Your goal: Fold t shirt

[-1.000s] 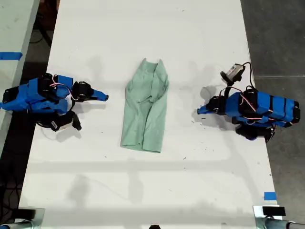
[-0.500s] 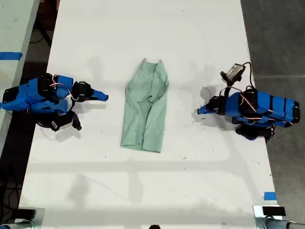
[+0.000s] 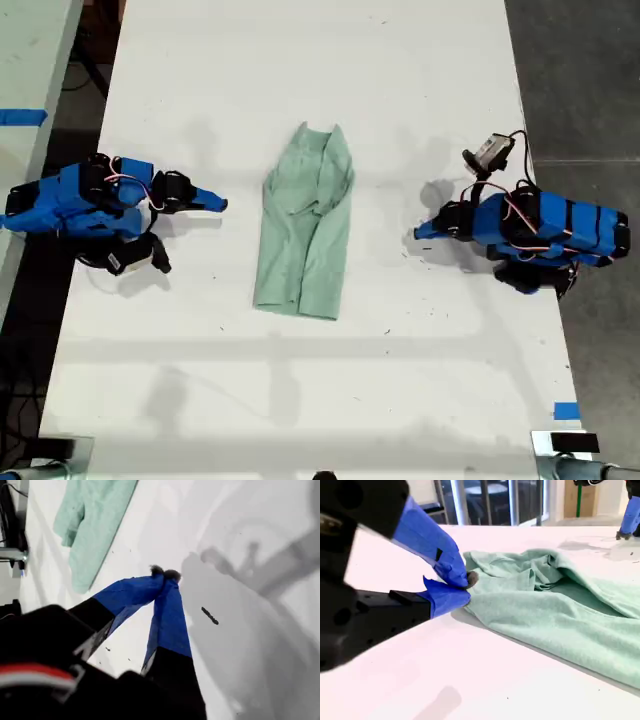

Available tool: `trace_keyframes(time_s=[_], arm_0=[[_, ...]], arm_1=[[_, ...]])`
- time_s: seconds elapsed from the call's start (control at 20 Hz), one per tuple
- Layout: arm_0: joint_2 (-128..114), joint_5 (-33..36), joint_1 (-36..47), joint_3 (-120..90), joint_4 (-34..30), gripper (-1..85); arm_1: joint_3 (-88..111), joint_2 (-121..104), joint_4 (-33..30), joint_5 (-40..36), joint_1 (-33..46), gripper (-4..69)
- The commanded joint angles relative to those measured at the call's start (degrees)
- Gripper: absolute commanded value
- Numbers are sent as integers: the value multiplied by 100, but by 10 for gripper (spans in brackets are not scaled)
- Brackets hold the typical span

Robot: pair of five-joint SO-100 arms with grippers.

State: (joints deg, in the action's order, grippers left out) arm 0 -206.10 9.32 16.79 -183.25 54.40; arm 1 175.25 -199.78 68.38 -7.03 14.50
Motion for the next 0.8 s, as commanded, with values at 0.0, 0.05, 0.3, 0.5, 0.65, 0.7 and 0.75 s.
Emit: trace_keyframes(time_s=[0.0, 0.05, 0.3, 0.5, 0.65, 0.7, 0.75], arm_0=[[-44, 18, 70, -53, 9, -2], [-44, 18, 70, -53, 9, -2], [-44, 18, 62, -53, 9, -2], [-44, 18, 62, -53, 9, -2], [-44, 18, 158, -97, -18, -3], [-44, 18, 158, -105, -26, -3], [-44, 18, 132, -79, -9, -3]], arm_1=[[316, -105, -44, 0, 70, -3], [316, -105, -44, 0, 70, -2], [299, -105, -35, 79, 88, -4], [229, -105, -53, 97, -35, -4], [193, -105, 26, 176, -53, -4], [193, -105, 35, 185, -53, -4], [193, -105, 44, 185, -53, -4]])
